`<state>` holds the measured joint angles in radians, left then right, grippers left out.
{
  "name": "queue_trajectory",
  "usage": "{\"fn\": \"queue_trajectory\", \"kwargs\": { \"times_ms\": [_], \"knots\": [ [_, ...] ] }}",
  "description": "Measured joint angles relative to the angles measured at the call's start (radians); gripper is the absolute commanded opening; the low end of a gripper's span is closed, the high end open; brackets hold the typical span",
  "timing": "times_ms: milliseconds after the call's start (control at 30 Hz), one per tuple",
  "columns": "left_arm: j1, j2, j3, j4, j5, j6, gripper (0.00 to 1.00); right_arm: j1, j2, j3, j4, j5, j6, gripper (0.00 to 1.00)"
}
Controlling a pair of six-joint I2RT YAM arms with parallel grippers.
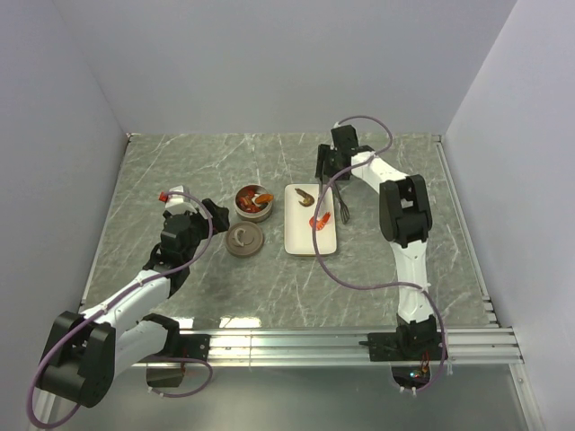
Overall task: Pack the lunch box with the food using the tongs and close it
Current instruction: Grab the clamp with the right arm
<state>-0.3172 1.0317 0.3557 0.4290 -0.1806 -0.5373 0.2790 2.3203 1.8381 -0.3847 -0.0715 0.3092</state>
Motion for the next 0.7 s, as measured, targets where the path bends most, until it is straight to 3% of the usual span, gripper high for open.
{"fn": "queue_trajectory", "kwargs": {
  "times_ms": [100, 133, 233, 467, 700],
  "knots": [
    [0.000, 0.000, 0.000, 0.000, 0.000, 0.000, 0.99, 0.003, 0.016, 0.039, -0.029, -0.006, -0.008, 0.61],
    [0.000, 0.000, 0.000, 0.000, 0.000, 0.000, 0.99, 0.004, 0.018, 0.045, -0.035, -0.006, -0.009, 0.51],
    [0.000, 0.000, 0.000, 0.000, 0.000, 0.000, 1.00, 0.007, 0.022, 0.048, -0.043, -0.006, -0.014, 0.40],
    [0.000, 0.000, 0.000, 0.000, 0.000, 0.000, 0.99, 0.016, 0.003, 0.014, -0.006, 0.039, -0.015, 0.39],
    [0.000, 0.000, 0.000, 0.000, 0.000, 0.000, 0.99, 0.019, -0.177, -0.159, 0.082, 0.132, -0.021, 0.39]
  ]
}}
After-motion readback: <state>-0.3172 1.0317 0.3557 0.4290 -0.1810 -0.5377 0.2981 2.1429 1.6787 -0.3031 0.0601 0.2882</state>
